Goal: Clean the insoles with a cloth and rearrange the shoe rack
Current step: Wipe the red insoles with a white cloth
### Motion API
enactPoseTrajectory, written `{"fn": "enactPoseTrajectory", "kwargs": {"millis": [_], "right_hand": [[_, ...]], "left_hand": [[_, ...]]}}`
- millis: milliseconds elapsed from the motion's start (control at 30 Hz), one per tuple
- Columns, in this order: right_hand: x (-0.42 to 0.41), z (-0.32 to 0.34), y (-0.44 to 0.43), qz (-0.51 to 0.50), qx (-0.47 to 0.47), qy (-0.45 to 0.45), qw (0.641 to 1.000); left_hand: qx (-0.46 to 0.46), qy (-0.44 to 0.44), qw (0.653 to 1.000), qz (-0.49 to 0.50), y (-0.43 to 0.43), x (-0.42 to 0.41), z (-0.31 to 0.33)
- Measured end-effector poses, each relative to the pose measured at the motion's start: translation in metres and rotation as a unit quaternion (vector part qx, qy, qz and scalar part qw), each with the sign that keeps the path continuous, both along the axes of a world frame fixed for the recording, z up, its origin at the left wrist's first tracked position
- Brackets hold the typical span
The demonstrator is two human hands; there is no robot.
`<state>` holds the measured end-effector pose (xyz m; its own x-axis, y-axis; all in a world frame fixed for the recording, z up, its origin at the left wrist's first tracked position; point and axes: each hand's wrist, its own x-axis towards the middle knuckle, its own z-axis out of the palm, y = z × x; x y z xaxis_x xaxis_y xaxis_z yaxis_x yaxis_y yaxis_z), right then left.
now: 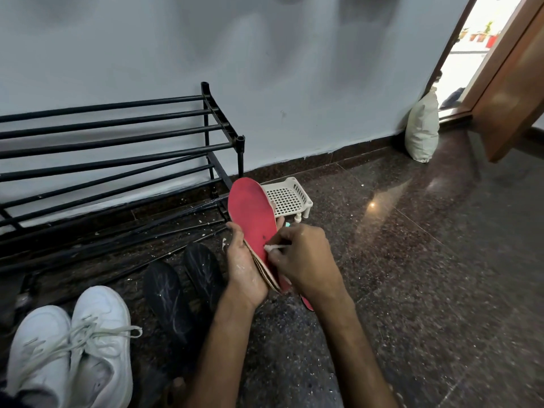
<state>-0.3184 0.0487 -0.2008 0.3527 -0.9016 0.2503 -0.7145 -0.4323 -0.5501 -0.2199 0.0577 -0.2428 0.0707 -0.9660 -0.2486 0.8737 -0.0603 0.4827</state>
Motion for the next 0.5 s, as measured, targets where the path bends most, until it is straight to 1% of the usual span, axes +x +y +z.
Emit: {"fn": "enactPoseTrajectory", "kwargs": {"millis": [67, 100, 200, 233, 267, 333, 400, 433, 467, 500], "right_hand": [[0.005, -0.001, 0.002, -0.014, -0.034, -0.031, 0.999], [0.008, 0.000, 0.003, 0.010, -0.025, -0.041, 0.999], [0.009, 0.010, 0.008, 0.113, 0.065, -0.046, 0.990], [0.007, 0.012, 0.007, 0.124, 0.077, -0.040, 0.988], [0.004, 0.012, 0.005, 0.111, 0.075, -0.032, 0.990], [-0.001, 0.009, 0.000, 0.044, 0.028, -0.019, 0.998], [0.000, 0.005, -0.002, -0.017, -0.041, -0.017, 0.999], [0.002, 0.003, -0.002, -0.017, -0.058, -0.017, 0.998], [0.006, 0.002, -0.001, 0.004, -0.061, -0.016, 0.998], [0.008, 0.003, 0.001, 0.045, -0.044, -0.020, 0.998]], "left_hand": [[0.028, -0.029, 0.999, -0.002, 0.001, -0.004, -0.001], [0.040, -0.029, 0.999, 0.000, 0.002, -0.003, -0.002], [0.037, -0.010, 0.999, -0.001, 0.004, 0.004, -0.003], [0.031, -0.010, 0.999, -0.006, 0.004, 0.006, -0.001], [0.023, -0.003, 1.000, -0.015, 0.005, 0.006, 0.002], [0.004, -0.005, 1.000, -0.019, 0.004, 0.004, 0.002], [0.012, -0.023, 1.000, -0.009, 0.003, -0.001, 0.001], [0.022, -0.034, 0.999, -0.005, 0.003, -0.002, -0.001], [0.028, -0.038, 0.999, -0.003, 0.002, 0.000, -0.003], [0.026, -0.038, 0.999, -0.007, 0.002, 0.002, -0.005]]}}
